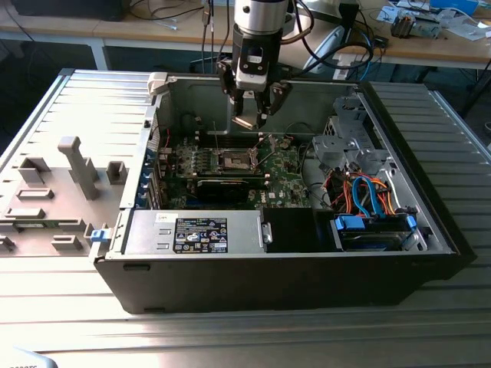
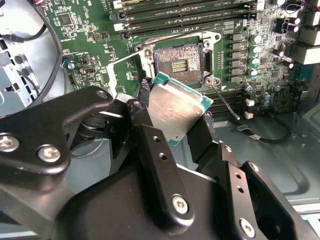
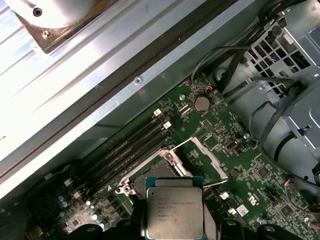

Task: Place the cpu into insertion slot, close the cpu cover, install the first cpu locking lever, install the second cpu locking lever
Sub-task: 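Place the cpu into insertion slot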

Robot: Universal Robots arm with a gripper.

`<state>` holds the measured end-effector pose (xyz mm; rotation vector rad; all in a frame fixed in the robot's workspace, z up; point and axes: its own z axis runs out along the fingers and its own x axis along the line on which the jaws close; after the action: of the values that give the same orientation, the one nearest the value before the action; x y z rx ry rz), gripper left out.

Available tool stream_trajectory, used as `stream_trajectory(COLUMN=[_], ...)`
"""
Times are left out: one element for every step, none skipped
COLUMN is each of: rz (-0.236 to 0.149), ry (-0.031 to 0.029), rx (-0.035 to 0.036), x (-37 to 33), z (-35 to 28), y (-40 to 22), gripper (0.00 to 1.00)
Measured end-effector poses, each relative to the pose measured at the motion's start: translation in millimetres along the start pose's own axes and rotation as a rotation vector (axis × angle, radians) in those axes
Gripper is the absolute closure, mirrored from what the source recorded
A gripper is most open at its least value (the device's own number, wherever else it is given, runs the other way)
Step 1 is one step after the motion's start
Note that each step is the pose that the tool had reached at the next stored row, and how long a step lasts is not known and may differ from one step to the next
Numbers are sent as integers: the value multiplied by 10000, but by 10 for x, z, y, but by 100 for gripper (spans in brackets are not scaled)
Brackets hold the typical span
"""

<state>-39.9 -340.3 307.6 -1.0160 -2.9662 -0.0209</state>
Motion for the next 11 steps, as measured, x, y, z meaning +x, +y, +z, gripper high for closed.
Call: stream_trajectory(rz=[9, 24, 39, 57, 66, 78, 97, 112, 121, 135, 156], ry=[-1, 0, -1, 0, -1, -1, -1, -2, -1, -2, -2], rx=[-1, 0, -1, -1, -1, -1, -2, -2, -1, -2, -2], x=[0, 0, 0, 0, 0, 0, 0, 0, 0, 0, 0], z=[0, 1, 1, 1, 2, 2, 2, 3, 3, 3, 4], y=[0, 0, 0, 0, 0, 0, 0, 0, 0, 0, 0], gripper=[46, 46, 46, 46, 46, 46, 46, 46, 46, 46, 46])
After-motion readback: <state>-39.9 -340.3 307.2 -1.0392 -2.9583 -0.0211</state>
